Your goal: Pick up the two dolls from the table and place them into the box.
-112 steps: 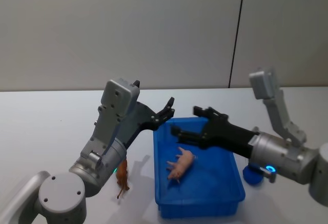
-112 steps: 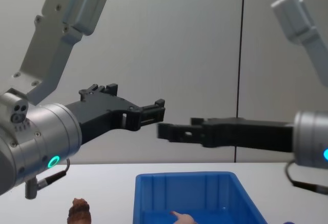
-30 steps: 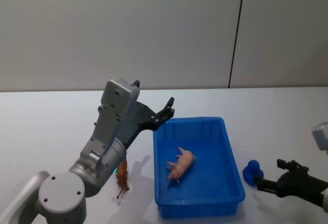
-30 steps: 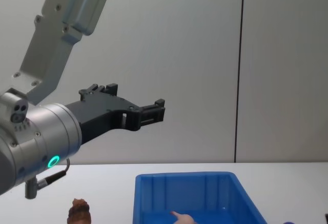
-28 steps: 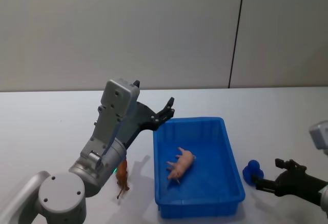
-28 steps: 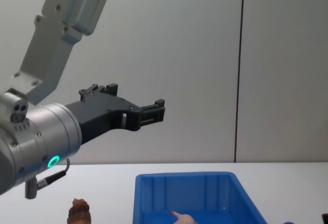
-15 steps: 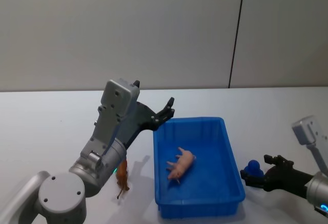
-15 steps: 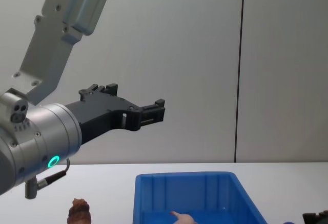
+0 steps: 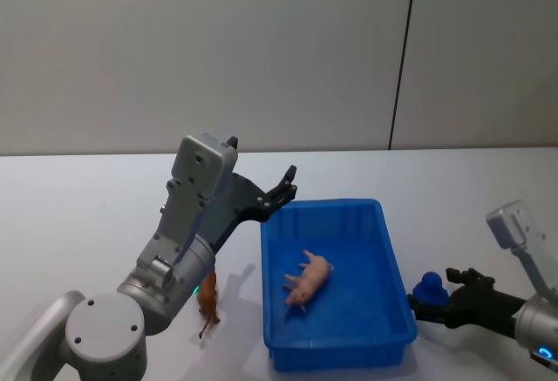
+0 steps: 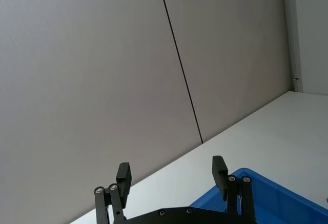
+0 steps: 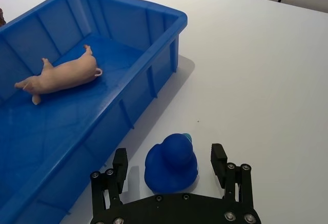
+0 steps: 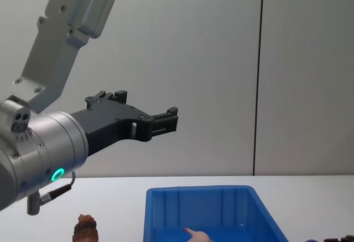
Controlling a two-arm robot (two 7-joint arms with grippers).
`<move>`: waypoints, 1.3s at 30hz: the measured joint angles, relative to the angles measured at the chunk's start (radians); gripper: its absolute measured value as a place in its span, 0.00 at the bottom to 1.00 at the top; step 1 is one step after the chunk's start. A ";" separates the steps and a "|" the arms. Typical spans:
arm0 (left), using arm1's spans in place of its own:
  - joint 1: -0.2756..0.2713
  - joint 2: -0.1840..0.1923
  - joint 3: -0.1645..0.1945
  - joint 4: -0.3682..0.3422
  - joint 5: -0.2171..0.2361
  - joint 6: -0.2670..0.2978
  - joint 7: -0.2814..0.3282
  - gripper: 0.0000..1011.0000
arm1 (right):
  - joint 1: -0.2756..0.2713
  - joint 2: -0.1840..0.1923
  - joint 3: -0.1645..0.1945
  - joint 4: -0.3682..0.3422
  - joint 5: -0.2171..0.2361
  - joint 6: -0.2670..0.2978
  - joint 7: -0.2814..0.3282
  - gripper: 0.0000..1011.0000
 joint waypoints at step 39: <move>0.000 0.000 0.000 0.000 0.000 0.000 0.000 0.99 | 0.063 -0.026 -0.023 0.085 -0.041 0.019 0.032 0.70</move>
